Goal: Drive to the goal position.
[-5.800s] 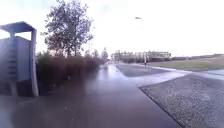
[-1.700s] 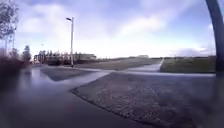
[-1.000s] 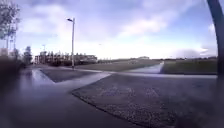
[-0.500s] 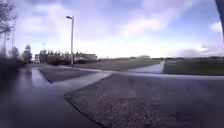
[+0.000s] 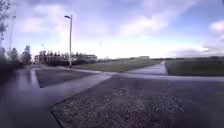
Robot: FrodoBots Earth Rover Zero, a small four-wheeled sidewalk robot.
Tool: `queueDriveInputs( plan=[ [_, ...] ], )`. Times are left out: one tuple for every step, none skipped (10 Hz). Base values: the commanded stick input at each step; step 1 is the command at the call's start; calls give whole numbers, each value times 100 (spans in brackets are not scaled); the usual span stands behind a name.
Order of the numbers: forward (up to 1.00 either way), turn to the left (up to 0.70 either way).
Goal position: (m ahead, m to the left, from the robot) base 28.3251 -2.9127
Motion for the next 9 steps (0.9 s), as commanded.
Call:
queueDriveInputs(
  plan=[
    [100,-40],
    [100,-40],
    [100,-40],
    [100,-40],
    [100,-40],
    [100,-40],
    [100,-40],
    [100,-40],
    [100,-40]
  ],
)
